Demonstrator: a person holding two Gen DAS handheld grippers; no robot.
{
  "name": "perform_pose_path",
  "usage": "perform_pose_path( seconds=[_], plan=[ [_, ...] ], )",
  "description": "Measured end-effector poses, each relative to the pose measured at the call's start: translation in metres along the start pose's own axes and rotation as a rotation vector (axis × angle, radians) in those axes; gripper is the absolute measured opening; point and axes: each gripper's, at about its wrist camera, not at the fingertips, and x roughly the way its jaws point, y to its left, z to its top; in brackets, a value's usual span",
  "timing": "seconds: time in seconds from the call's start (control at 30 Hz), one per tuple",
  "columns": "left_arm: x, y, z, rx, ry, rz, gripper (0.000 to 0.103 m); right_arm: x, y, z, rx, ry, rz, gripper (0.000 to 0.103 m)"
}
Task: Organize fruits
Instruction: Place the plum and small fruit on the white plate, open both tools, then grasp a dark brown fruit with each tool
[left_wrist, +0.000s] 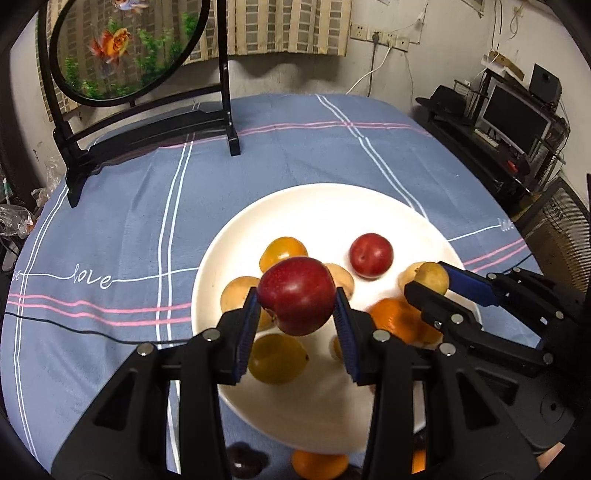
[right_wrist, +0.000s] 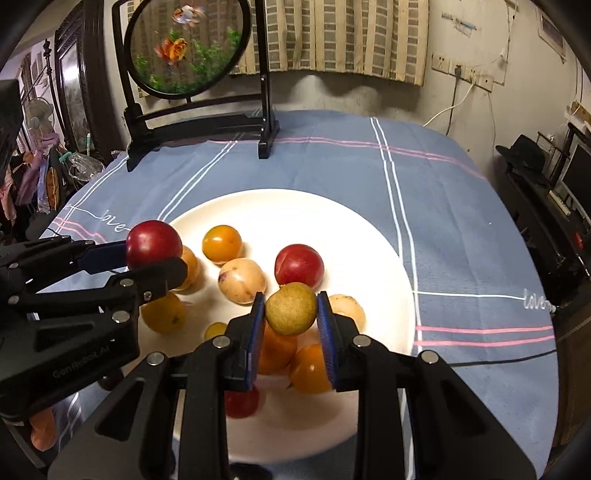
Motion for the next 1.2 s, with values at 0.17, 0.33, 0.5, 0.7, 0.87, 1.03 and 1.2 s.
perform_pose_path(
  seconds=[0.17,0.33,0.5,0.7,0.87,1.03,1.2],
  plan=[
    [0.002,0.008,0.007,-0.031,-0.010,0.013,0.058,-0.007,-0.003,0.001,-0.007,-0.039,-0.051,0.059],
    [-0.037,0.017,0.002,-0.053,-0.085,0.027,0.073,-0.033,-0.009,-0.003,0.022,-0.024,-0.056,0.059],
    [-0.083,0.015,-0.032,-0.034,-0.135,0.022,0.084,-0.074,0.006,-0.033,0.011,-0.041,-0.026,0.080],
    [-0.123,0.015,-0.093,-0.024,-0.176,0.031,0.095,-0.114,0.031,-0.081,-0.009,-0.037,0.010,0.097],
    [-0.143,0.032,-0.126,-0.070,-0.189,0.081,0.095,-0.129,0.033,-0.104,0.036,-0.024,-0.005,0.097],
    [-0.158,0.053,-0.144,-0.114,-0.201,0.142,0.096,-0.133,0.044,-0.126,0.039,0.011,0.015,0.097],
    [-0.158,0.064,-0.166,-0.146,-0.170,0.142,0.097,-0.129,0.072,-0.153,-0.007,0.042,0.088,0.097]
  ],
)
